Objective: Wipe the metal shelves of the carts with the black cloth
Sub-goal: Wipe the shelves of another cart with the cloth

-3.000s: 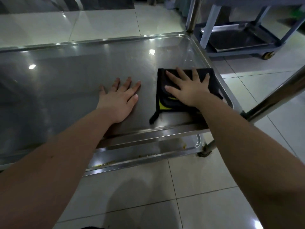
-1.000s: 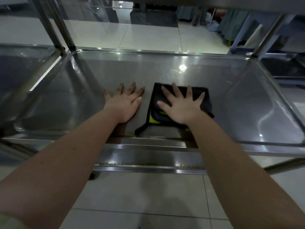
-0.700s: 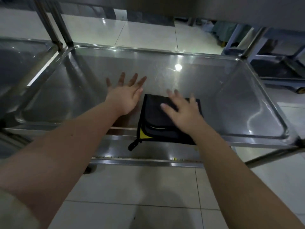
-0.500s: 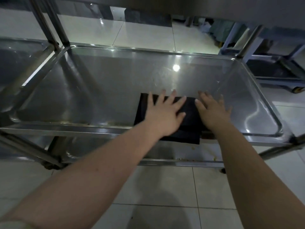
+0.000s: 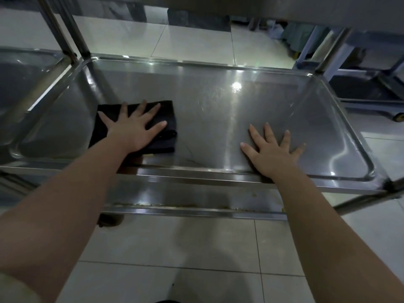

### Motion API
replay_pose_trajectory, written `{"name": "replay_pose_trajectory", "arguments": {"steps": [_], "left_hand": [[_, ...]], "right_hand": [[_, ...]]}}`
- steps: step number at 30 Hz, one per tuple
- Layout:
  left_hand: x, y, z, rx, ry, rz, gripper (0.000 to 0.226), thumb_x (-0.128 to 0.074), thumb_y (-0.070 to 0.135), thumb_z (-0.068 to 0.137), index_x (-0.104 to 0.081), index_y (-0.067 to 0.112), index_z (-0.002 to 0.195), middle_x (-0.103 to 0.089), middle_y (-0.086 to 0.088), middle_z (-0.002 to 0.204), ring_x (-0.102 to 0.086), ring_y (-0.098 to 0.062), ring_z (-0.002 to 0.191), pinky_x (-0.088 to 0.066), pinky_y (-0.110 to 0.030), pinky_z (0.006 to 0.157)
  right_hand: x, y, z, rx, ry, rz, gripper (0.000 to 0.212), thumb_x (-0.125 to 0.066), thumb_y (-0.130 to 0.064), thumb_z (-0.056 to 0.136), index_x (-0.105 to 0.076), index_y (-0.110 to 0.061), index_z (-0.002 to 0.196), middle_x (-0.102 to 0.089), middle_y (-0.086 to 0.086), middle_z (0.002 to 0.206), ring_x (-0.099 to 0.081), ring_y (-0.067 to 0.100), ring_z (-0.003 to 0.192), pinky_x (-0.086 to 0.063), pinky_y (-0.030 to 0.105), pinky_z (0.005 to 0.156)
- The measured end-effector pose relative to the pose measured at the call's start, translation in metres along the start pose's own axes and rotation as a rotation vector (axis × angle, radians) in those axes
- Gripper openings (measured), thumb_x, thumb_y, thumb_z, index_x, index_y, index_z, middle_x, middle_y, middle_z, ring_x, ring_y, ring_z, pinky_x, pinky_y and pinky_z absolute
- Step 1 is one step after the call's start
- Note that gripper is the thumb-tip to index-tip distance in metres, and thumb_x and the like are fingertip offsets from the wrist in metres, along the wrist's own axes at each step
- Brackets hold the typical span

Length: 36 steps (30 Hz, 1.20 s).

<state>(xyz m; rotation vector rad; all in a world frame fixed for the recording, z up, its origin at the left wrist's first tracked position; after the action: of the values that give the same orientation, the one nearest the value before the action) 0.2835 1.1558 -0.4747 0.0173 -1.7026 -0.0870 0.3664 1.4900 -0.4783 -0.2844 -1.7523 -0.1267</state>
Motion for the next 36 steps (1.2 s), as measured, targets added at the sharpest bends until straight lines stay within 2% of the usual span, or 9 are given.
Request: {"name": "replay_pose_trajectory", "arguments": {"steps": [4, 6, 9, 12, 17, 22, 26, 30, 36], "left_hand": [[0.002, 0.022, -0.010, -0.045, -0.015, -0.025, 0.066, -0.016, 0.082, 0.086, 0.004, 0.063, 0.146, 0.005, 0.016, 0.165, 0.007, -0.035, 0.151, 0.007, -0.079, 0.105], [-0.004, 0.047, -0.027, -0.119, -0.006, -0.008, 0.068, -0.015, 0.084, 0.084, 0.005, 0.063, 0.146, 0.005, 0.017, 0.165, 0.008, -0.036, 0.150, 0.007, -0.079, 0.105], [-0.016, 0.070, -0.049, -0.206, 0.009, 0.051, 0.071, -0.011, 0.087, 0.081, 0.009, 0.063, 0.145, 0.009, 0.017, 0.164, 0.013, -0.034, 0.150, 0.008, -0.078, 0.106], [-0.013, 0.034, -0.045, -0.172, -0.011, 0.039, 0.075, -0.014, 0.089, 0.077, 0.008, 0.064, 0.144, 0.010, 0.018, 0.164, 0.014, -0.031, 0.151, 0.008, -0.076, 0.108], [0.000, -0.075, -0.027, 0.075, -0.033, 0.013, 0.081, -0.007, 0.091, 0.066, 0.008, 0.067, 0.142, 0.005, 0.017, 0.164, 0.008, -0.029, 0.151, 0.005, -0.075, 0.109], [0.003, -0.076, -0.028, 0.085, -0.048, 0.012, 0.081, -0.004, 0.089, 0.067, 0.009, 0.065, 0.143, 0.007, 0.017, 0.164, 0.009, -0.030, 0.151, 0.006, -0.074, 0.110], [0.001, -0.051, -0.043, 0.046, -0.056, -0.005, 0.080, -0.005, 0.089, 0.071, 0.011, 0.062, 0.145, 0.012, 0.016, 0.164, 0.015, -0.035, 0.150, 0.008, -0.076, 0.107], [-0.009, -0.030, -0.055, -0.028, -0.065, 0.027, 0.077, -0.013, 0.092, 0.076, 0.014, 0.065, 0.142, 0.017, 0.019, 0.162, 0.019, -0.034, 0.149, 0.011, -0.077, 0.106], [0.012, -0.145, -0.048, 0.181, -0.105, 0.000, 0.087, -0.006, 0.093, 0.061, 0.013, 0.066, 0.142, 0.014, 0.017, 0.163, 0.013, -0.029, 0.151, 0.008, -0.075, 0.108]], "right_hand": [[-0.004, -0.071, 0.013, 0.182, 0.029, 0.031, 0.056, -0.013, -0.067, 0.097, -0.003, -0.054, 0.151, 0.006, -0.016, 0.164, 0.011, 0.039, 0.149, 0.010, 0.076, 0.106], [-0.006, -0.093, 0.020, 0.169, 0.059, 0.053, 0.051, -0.012, -0.060, 0.100, -0.003, -0.055, 0.150, 0.006, -0.019, 0.164, 0.011, 0.039, 0.149, 0.010, 0.078, 0.103], [-0.009, -0.091, 0.026, 0.128, 0.074, 0.050, 0.053, -0.011, -0.063, 0.099, -0.001, -0.056, 0.150, 0.008, -0.020, 0.163, 0.012, 0.038, 0.149, 0.010, 0.080, 0.102], [-0.011, -0.089, 0.025, 0.152, 0.075, 0.040, 0.060, -0.011, -0.073, 0.093, -0.001, -0.056, 0.149, 0.008, -0.020, 0.163, 0.012, 0.037, 0.150, 0.010, 0.079, 0.103], [-0.011, -0.095, 0.023, 0.135, 0.085, -0.005, 0.070, -0.010, -0.082, 0.086, -0.002, -0.054, 0.150, 0.005, -0.017, 0.164, 0.010, 0.042, 0.149, 0.010, 0.080, 0.101], [-0.008, -0.165, 0.015, 0.374, 0.109, -0.027, 0.059, -0.012, -0.068, 0.097, 0.000, -0.051, 0.152, 0.008, -0.012, 0.165, 0.022, 0.038, 0.147, 0.013, 0.072, 0.109], [-0.011, -0.206, 0.025, 0.401, 0.096, 0.097, 0.053, -0.013, -0.055, 0.103, -0.002, -0.047, 0.154, 0.004, -0.010, 0.166, 0.015, 0.035, 0.150, 0.006, 0.063, 0.115], [-0.016, -0.201, 0.031, 0.375, 0.066, 0.010, 0.055, -0.009, -0.061, 0.100, -0.006, -0.048, 0.154, -0.001, -0.008, 0.166, 0.006, 0.039, 0.150, 0.004, 0.063, 0.116], [-0.012, -0.203, 0.026, 0.429, 0.026, -0.092, 0.068, -0.006, -0.083, 0.085, 0.004, -0.059, 0.147, 0.005, -0.005, 0.166, 0.008, 0.044, 0.148, 0.007, 0.067, 0.114]]}}
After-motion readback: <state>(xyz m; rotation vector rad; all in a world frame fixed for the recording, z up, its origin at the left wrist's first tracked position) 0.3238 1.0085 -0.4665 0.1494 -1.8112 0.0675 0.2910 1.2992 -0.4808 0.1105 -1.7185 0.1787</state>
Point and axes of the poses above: each hand's wrist, its own z-axis towards the middle knuckle, its own x-axis out of the back of the hand, y = z × x, the point moved 2 cm from there along z, towards the middle knuckle
